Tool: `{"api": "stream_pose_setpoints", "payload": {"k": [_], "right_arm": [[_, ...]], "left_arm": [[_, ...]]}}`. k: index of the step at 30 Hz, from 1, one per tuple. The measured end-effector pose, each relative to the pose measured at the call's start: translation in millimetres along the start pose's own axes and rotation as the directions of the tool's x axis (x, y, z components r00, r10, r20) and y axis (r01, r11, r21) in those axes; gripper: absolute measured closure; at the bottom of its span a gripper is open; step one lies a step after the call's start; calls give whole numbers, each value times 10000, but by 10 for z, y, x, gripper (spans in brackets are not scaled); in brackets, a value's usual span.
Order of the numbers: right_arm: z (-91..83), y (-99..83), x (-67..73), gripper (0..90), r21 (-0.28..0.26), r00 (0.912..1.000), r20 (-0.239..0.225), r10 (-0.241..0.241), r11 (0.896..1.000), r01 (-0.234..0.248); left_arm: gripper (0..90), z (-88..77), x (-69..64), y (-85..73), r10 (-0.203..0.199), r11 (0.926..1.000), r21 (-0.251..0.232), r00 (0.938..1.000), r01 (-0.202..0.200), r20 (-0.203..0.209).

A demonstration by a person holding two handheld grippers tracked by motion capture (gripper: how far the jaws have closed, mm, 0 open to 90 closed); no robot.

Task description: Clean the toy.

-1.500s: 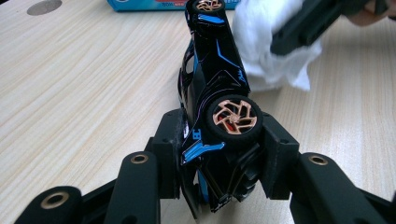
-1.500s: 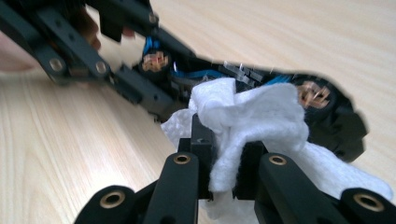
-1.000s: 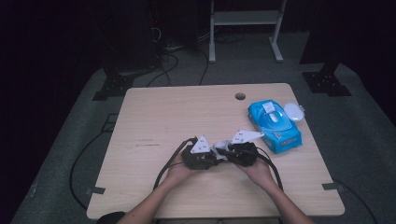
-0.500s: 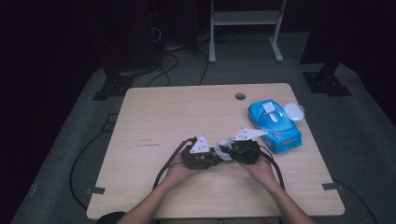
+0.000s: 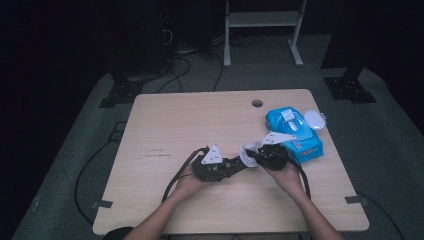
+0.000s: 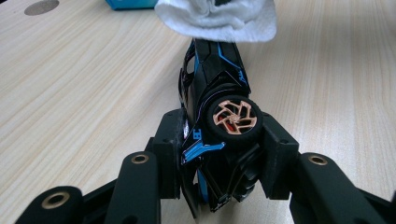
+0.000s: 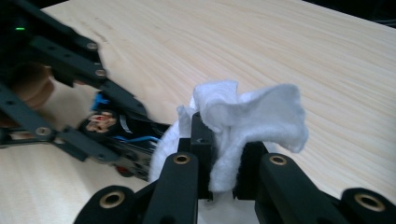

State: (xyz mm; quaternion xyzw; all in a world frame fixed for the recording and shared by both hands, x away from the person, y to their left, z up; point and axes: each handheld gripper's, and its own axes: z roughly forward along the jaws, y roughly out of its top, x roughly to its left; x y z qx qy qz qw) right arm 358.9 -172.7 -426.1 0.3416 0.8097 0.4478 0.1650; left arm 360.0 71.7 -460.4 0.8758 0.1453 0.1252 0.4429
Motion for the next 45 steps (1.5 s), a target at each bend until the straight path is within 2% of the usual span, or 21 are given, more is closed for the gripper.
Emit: {"api": "stream_pose_setpoints", "payload": {"k": [2, 5, 6, 7, 8, 9, 13, 15, 19, 20, 22, 24, 26, 28, 31, 32, 34, 36, 38, 41, 45], "right_arm": [[30, 24, 79, 810, 2, 9995, -278, -125, 9999, 125], [124, 58, 262, 809, -79, 9945, -1013, -260, 9996, 254], [160, 64, 328, 807, 0, 9934, -1060, -449, 9990, 452], [183, 69, 384, 807, -31, 9934, -819, -806, 9967, 806], [179, 73, 377, 808, -23, 9928, -929, -755, 9971, 756], [171, 75, 355, 809, -41, 9929, -1004, -638, 9980, 637], [79, 39, 188, 809, -61, 9985, -158, -518, 9986, 517], [15, -4, 56, 809, -36, 9987, 351, -371, 9993, 373], [-74, -59, -138, 809, -273, 9983, 497, 300, 9992, -287], [-97, -60, -169, 809, -236, 9960, 859, 228, 9995, -208], [-117, -76, -231, 809, -162, 9940, 1034, 363, 9993, -348], [-142, -102, -291, 809, -253, 9928, 894, 799, 9966, -779], [-146, -92, -273, 809, -348, 9944, 606, 867, 9958, -847], [-126, -62, -205, 809, -498, 9969, 119, 779, 9958, -772], [-64, -26, -103, 808, -423, 9988, -256, 428, 9981, -439], [-45, -27, -91, 808, -333, 9991, -252, 355, 9988, -363], [-24, -50, -114, 808, -108, 9998, 92, 181, 9998, -180], [-44, -67, -162, 809, -148, 9987, 160, 492, 9987, -490], [-75, -49, -142, 809, -156, 9991, 256, 343, 9993, -339], [-95, 2, -55, 809, -247, 10000, -4, 82, 9997, -82], [-27, 78, 133, 809, -14, 9985, -412, -371, 9993, 370]], "left_arm": [[576, 0, 2, 0, 3, 10000, 7, 10000, -3, 7], [576, -2, -4, -1, -3, 10000, 11, 10000, 3, 3], [577, -12, 1, -7, -4, 10000, 20, 10000, 3, 17], [576, -25, 11, -17, -13, 10000, 9, 10000, 13, 29], [577, -37, 18, -23, -18, 10000, 27, 10000, 18, 52], [577, -50, 23, -29, -17, 10000, 19, 10000, 17, 44], [577, -64, 28, -30, 40, 10000, 42, 10000, -40, 27], [577, -65, 29, -31, 57, 10000, 39, 10000, -57, 30], [577, -66, 21, -26, 146, 9999, 30, 9999, -146, -6], [577, -69, 23, -29, 136, 9999, 33, 9999, -136, 1], [577, -78, 28, -40, 78, 10000, 27, 10000, -78, 42], [577, -84, 35, -47, 100, 9999, 47, 9999, -100, 66], [577, -86, 39, -48, 148, 9999, 81, 9999, -149, 83], [577, -88, 41, -45, 155, 9998, 90, 9998, -156, 98], [577, -101, 37, -45, 180, 9998, 66, 9998, -180, 115], [577, -114, 41, -47, 218, 9997, 85, 9997, -219, 98], [577, -127, 45, -54, 211, 9997, 80, 9997, -212, 116], [577, -130, 45, -57, 221, 9997, 92, 9997, -222, 116], [577, -127, 49, -58, 205, 9998, 79, 9997, -206, 126], [577, -119, 49, -56, 189, 9998, 67, 9998, -190, 112], [577, -114, 43, -47, 215, 9997, 93, 9997, -215, 70]]}}
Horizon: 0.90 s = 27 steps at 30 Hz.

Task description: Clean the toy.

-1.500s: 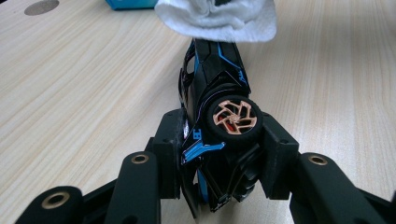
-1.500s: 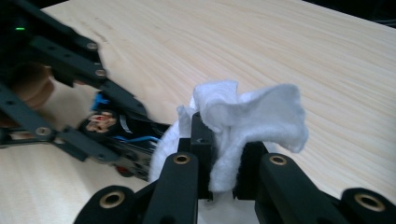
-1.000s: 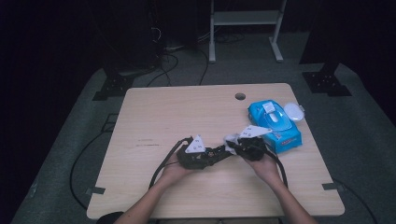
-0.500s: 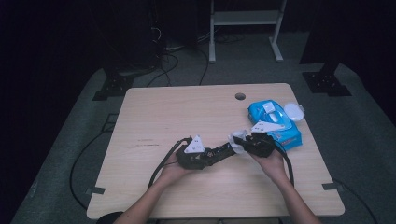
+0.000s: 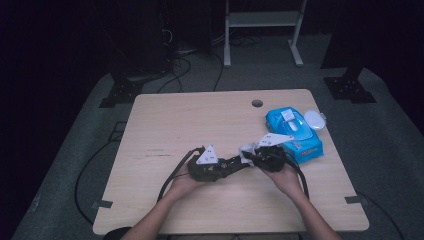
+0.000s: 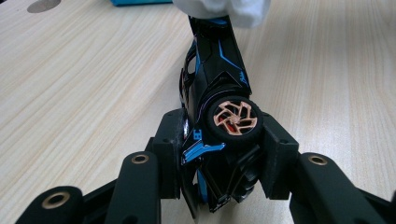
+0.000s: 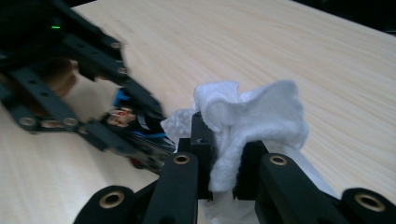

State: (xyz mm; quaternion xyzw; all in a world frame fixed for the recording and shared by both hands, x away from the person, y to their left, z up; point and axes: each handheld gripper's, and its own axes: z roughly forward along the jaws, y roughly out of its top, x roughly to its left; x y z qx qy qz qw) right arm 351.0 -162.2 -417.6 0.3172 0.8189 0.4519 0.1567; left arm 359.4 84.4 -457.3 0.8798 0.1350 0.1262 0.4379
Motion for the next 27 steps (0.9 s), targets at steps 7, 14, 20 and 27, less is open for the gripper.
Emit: {"api": "stream_pose_setpoints", "payload": {"k": [7, 14, 20, 27], "right_arm": [[253, 94, 300, 810, 232, 9916, -1273, -244, 9994, 276], [346, 152, 384, 809, 333, 9899, -1264, -643, 9971, 690], [162, 37, 107, 808, 443, 9968, 209, -775, 9961, 765], [-20, -93, -161, 808, 12, 9974, 684, 219, 9998, -221]], "left_arm": [[577, 11, -3, 10, -26, 10000, -32, 10000, 26, 23], [578, -23, 9, -5, 37, 10000, 63, 10000, -37, 22], [578, -50, 32, -22, 60, 9999, 96, 10000, -60, 1], [578, -47, 47, -23, 34, 10000, 90, 10000, -34, 68]]}}
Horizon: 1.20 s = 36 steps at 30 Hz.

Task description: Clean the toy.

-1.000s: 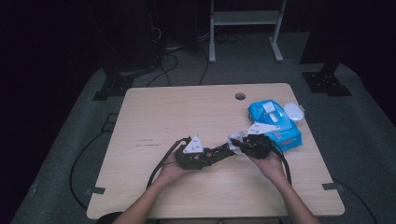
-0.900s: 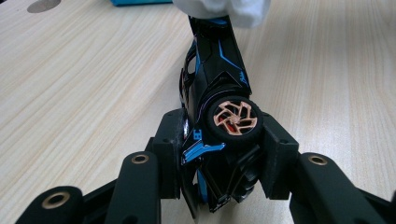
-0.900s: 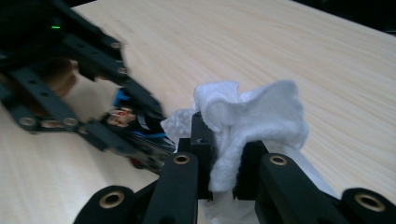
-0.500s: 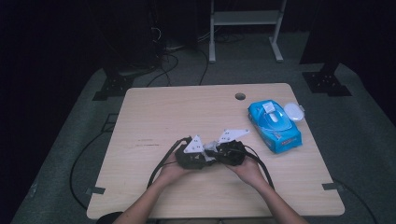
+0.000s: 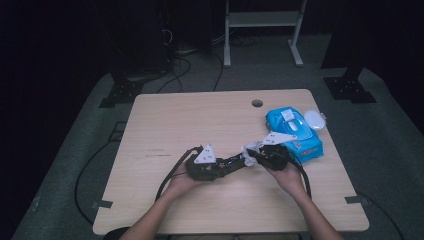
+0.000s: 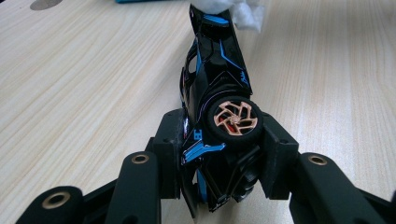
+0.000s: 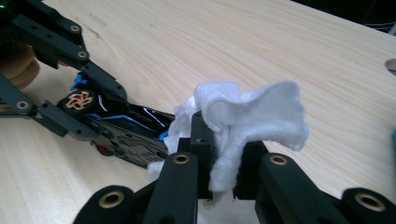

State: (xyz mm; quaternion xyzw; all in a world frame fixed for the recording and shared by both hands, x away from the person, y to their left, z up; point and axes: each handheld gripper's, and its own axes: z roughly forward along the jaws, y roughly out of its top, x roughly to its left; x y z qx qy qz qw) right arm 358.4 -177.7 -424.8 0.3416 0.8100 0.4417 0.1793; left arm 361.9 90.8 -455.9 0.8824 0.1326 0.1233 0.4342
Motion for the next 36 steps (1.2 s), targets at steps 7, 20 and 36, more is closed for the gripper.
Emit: {"api": "stream_pose_setpoints", "payload": {"k": [7, 20, 36], "right_arm": [[80, 18, 136, 809, 98, 9996, -160, -245, 9996, 247], [181, 68, 387, 808, 41, 9871, -1555, -384, 9992, 395], [-183, -63, -49, 808, -195, 9981, -397, 467, 9987, -475]], "left_arm": [[575, -4, 14, -10, -22, 9998, 209, 10000, 22, 29], [496, 54, 11, 82, -165, 9991, 394, 9990, 181, -408], [461, 131, 12, 387, 201, 9940, 1069, 9997, -213, 123]]}}
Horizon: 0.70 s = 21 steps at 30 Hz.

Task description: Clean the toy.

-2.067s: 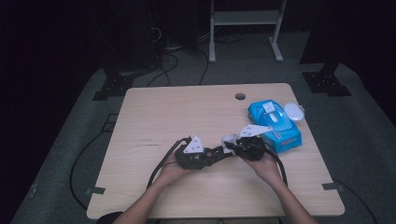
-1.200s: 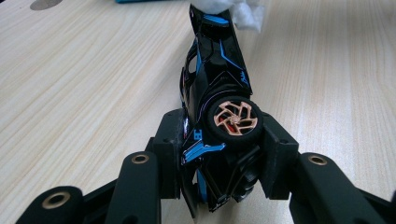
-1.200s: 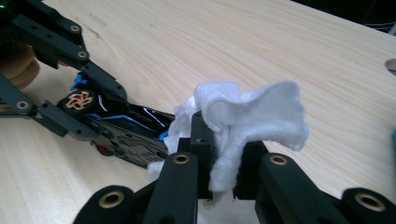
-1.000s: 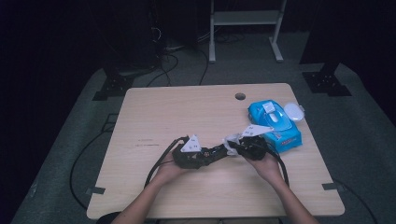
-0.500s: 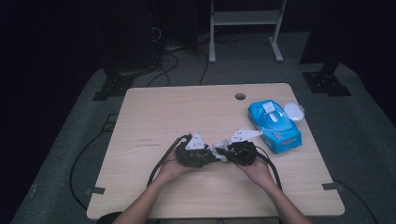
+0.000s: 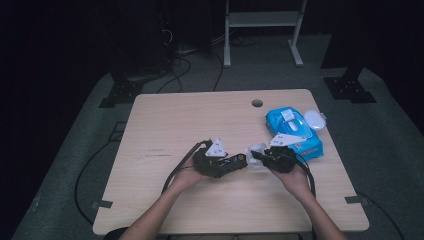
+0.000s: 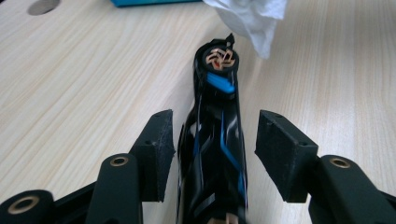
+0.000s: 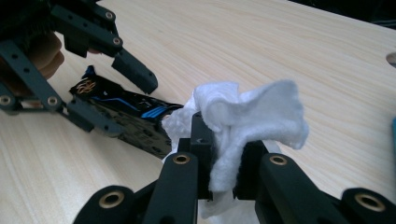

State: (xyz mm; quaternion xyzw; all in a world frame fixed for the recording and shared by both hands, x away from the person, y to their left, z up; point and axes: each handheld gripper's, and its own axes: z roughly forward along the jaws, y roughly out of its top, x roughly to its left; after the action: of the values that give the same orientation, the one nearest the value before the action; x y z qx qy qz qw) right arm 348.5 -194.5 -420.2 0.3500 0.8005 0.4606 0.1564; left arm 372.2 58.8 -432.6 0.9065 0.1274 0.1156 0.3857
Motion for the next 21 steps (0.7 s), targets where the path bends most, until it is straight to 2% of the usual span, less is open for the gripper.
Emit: {"api": "stream_pose_setpoints", "payload": {"k": [1, 3, 7, 10, 12, 13, 15, 16, 17, 18, 21], "right_arm": [[0, -10, -20, 808, -41, 10000, -12, 85, 10000, -85], [10, -37, -69, 808, -67, 9996, -52, 294, 9995, -294], [60, -97, -136, 808, 32, 9983, -148, 559, 9984, -559], [96, -120, -166, 808, 109, 9966, -322, 753, 9971, -749], [106, -119, -174, 808, 29, 9950, -505, 858, 9963, -858], [106, -114, -171, 808, 0, 9942, -581, 901, 9959, -902], [97, -89, -157, 808, -66, 9930, -771, 897, 9959, -905], [86, -75, -149, 808, -140, 9919, -874, 925, 9955, -941], [71, -59, -143, 808, -223, 9900, -1038, 952, 9949, -980], [56, -42, -134, 808, -341, 9866, -1261, 1031, 9935, -1082], [17, 39, -96, 808, -640, 9664, -2281, 1188, 9886, -1366]], "left_arm": [[461, 51, 13, 52, -57, 9996, 266, 9998, 51, 200], [455, 141, 31, 120, -117, 9983, 577, 9995, 100, 300], [493, 274, 72, 204, -341, 9892, 1438, 9985, 277, 419], [549, 316, 69, 242, -132, 9824, 1864, 9997, 91, 208], [585, 313, 82, 273, -278, 9774, 2102, 9992, 209, 301], [587, 310, 75, 286, -50, 9756, 2195, 9996, -13, 281], [591, 284, 61, 273, 87, 9808, 1944, 9995, -144, 301], [592, 258, 59, 258, 33, 9855, 1693, 9994, -91, 349], [593, 230, 59, 248, -9, 9886, 1507, 9993, -48, 379], [596, 195, 44, 242, 112, 9910, 1328, 9990, -170, 441], [620, 95, -28, 231, 546, 9939, 939, 9980, -573, 308]]}}
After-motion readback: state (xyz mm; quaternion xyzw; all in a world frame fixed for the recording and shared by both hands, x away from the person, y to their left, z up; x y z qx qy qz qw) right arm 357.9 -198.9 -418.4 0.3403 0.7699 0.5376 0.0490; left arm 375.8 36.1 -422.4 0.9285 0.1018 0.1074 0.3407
